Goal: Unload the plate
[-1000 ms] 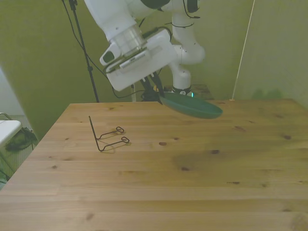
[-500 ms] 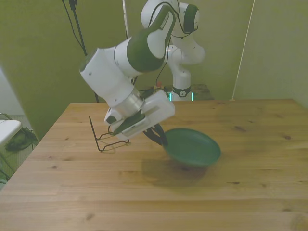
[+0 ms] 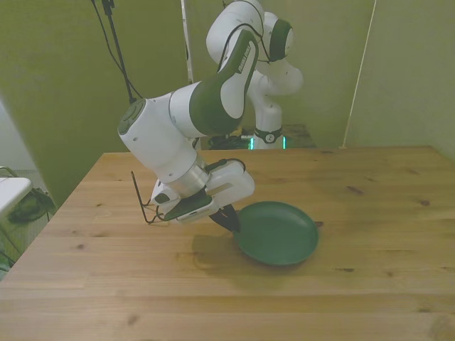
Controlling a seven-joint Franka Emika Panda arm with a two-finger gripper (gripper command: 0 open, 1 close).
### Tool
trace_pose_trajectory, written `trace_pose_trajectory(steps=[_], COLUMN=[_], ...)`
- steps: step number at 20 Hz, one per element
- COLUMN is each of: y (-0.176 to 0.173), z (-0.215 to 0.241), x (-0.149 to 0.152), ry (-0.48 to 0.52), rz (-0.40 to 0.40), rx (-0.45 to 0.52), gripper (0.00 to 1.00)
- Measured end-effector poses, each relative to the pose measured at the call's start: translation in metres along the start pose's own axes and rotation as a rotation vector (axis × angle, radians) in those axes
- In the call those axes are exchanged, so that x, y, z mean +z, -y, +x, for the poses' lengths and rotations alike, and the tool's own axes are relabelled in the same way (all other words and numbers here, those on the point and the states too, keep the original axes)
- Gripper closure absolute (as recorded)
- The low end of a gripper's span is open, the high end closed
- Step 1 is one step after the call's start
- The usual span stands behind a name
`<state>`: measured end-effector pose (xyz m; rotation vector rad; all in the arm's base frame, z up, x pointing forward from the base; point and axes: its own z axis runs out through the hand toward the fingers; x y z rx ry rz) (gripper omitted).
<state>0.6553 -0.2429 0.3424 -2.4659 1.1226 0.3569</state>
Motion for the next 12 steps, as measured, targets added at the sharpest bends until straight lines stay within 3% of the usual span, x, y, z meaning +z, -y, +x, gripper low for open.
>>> trace_pose_trajectory(steps=[8,12], y=[0.002,0.005], z=[-0.007,-0.041], x=[0.002,-0.036], ry=[-0.048,-0.099], rz=[-0.047,-0.057], rx=[-0.025,-0.078], gripper=[0.0,0.0])
